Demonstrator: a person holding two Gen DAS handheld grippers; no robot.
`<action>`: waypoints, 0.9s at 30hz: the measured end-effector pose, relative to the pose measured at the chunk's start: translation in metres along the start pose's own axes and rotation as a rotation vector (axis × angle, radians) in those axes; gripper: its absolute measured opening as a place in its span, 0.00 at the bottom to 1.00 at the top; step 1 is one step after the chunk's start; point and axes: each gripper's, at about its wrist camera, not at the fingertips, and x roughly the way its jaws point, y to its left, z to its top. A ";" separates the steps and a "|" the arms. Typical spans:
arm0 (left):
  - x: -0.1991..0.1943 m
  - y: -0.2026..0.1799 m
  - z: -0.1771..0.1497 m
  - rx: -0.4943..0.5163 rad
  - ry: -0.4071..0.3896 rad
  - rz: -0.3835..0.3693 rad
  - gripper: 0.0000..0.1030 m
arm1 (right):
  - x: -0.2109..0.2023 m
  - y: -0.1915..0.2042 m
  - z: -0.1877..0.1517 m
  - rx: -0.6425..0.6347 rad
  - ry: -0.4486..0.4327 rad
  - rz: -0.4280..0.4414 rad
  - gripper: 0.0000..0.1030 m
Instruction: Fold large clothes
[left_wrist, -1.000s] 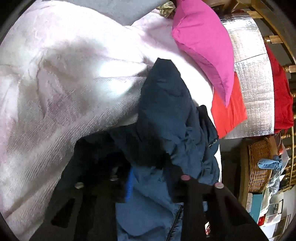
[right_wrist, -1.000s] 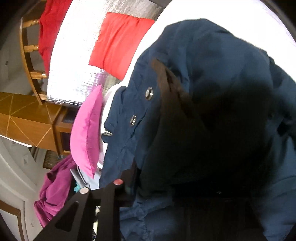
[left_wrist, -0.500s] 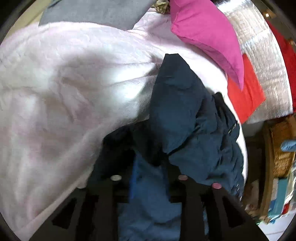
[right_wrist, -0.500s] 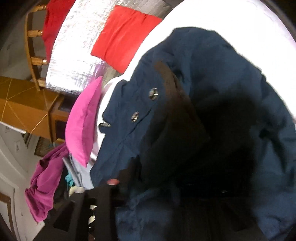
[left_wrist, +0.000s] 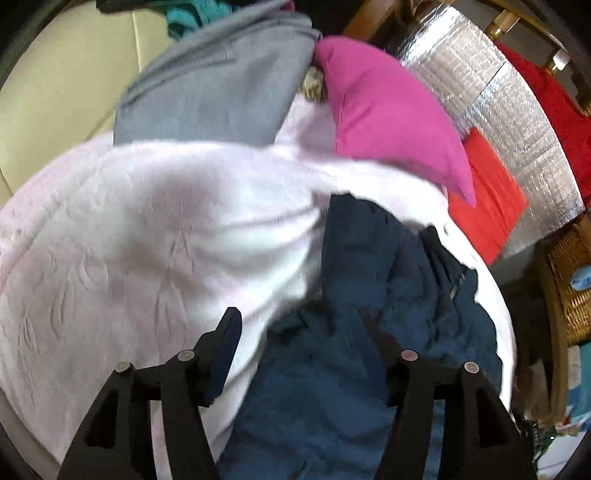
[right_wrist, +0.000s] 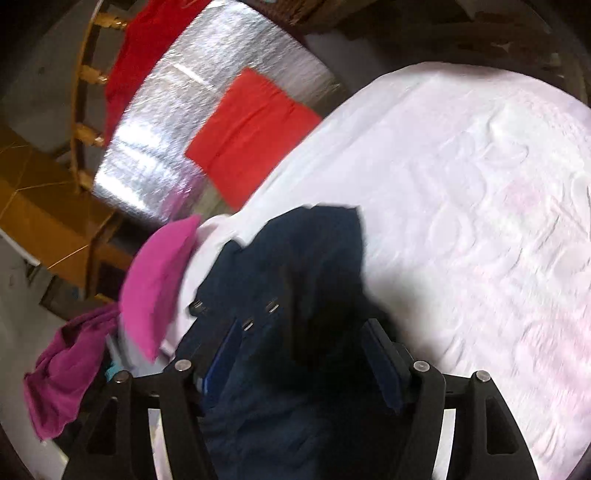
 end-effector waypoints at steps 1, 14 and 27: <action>0.006 -0.001 0.000 -0.004 -0.014 0.004 0.63 | 0.004 -0.001 0.002 -0.004 0.004 -0.013 0.69; 0.085 -0.030 -0.005 0.028 0.087 0.018 0.65 | 0.070 0.002 0.003 -0.066 0.072 -0.087 0.69; 0.071 -0.025 -0.003 -0.003 -0.019 0.042 0.18 | 0.063 0.034 -0.004 -0.211 0.032 -0.081 0.30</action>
